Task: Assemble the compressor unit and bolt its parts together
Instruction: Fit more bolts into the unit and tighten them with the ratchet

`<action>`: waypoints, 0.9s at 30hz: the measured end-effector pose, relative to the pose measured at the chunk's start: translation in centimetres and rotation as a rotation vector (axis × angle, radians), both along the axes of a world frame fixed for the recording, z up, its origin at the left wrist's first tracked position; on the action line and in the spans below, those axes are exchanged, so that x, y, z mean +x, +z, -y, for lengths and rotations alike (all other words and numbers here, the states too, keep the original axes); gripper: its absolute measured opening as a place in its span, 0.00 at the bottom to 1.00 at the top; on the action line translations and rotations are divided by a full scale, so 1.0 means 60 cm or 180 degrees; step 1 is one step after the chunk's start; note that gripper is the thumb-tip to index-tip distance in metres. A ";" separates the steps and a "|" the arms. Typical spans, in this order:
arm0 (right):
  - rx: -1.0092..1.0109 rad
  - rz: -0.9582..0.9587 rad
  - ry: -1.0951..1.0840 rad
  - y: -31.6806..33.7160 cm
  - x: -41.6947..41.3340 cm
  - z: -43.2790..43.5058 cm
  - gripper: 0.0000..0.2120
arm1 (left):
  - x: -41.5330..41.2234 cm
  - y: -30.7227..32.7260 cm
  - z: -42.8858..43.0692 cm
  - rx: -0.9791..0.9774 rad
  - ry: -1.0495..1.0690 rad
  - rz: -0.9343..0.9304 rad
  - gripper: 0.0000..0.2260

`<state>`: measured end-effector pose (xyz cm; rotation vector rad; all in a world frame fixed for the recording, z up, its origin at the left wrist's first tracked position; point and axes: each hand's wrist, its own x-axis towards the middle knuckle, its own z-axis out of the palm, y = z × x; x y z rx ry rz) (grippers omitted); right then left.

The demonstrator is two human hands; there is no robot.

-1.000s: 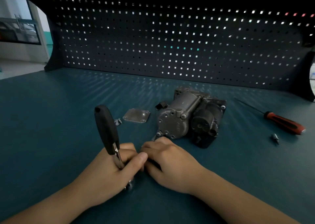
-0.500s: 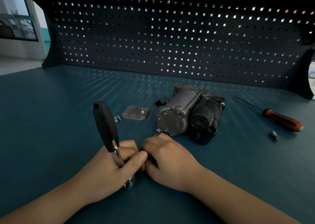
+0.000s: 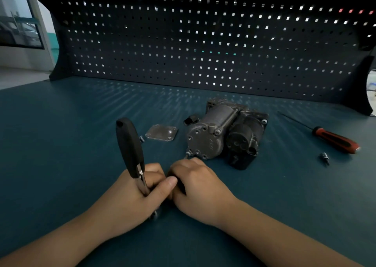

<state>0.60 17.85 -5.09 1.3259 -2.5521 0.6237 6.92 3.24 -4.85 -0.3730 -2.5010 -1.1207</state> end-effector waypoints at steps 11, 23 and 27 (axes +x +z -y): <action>0.0360 -0.0107 0.0032 0.000 -0.009 0.001 0.14 | -0.006 0.006 -0.004 -0.1666 -0.0182 -0.0679 0.09; 0.0646 -0.0223 -0.0027 0.016 -0.004 -0.002 0.13 | 0.031 0.043 -0.038 0.1611 -0.0514 -0.0386 0.08; 0.0756 -0.0323 -0.0088 0.006 -0.009 -0.011 0.14 | 0.020 0.040 -0.044 0.3781 0.0206 -0.0213 0.14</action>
